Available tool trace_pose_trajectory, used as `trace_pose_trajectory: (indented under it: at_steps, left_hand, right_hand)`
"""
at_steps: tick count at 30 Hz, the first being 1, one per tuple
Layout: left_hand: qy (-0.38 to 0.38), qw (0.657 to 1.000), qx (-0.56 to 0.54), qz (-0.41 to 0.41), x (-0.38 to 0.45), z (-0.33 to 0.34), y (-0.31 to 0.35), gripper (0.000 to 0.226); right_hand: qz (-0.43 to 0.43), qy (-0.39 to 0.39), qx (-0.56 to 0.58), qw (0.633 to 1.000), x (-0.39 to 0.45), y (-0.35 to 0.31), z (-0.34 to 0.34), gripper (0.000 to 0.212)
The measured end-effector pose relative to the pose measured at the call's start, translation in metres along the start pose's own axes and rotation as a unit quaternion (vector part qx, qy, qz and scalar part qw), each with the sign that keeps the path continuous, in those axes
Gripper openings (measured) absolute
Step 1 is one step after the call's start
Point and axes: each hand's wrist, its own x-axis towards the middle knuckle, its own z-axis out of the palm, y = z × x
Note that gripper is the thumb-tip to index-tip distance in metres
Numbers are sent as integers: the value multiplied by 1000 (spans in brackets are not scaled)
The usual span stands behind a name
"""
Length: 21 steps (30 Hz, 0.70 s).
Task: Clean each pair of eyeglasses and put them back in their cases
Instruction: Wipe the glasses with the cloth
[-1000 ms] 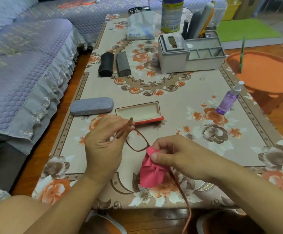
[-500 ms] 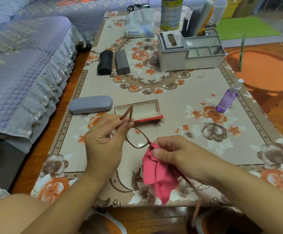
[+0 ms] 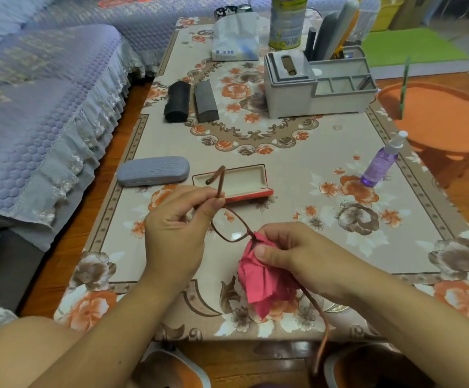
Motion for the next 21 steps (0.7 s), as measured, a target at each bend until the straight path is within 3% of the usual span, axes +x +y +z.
trace_pose_trajectory:
  at_steps: [4, 8, 12, 14, 16, 18, 21]
  left_hand:
    - [-11, 1000, 0, 9, -1, 1, 1, 9]
    - [-8, 1000, -16, -12, 2, 0, 3, 12]
    - [-2, 1000, -9, 1, 7, -5, 3, 10]
    - [-15, 1000, -2, 15, 7, -6, 2, 11]
    - [-26, 999, 2, 22, 4, -4, 3, 15]
    - [-29, 999, -2, 25, 3, -2, 5, 17]
    - [-20, 1000, -12, 12, 7, -1, 4, 15]
  right_hand:
    - [-6, -1, -31, 1000, -2, 3, 0, 10]
    - [-16, 2, -53, 998, -2, 1, 0, 37]
    - [6, -42, -11, 999, -1, -1, -7, 9]
    - [50, -71, 14, 996, -3, 1, -11, 11]
    - [84, -93, -29, 992, -2, 2, -13, 9]
    - [89, -102, -93, 986, -2, 1, -14, 15]
    - [68, -99, -64, 991, -1, 0, -15, 21]
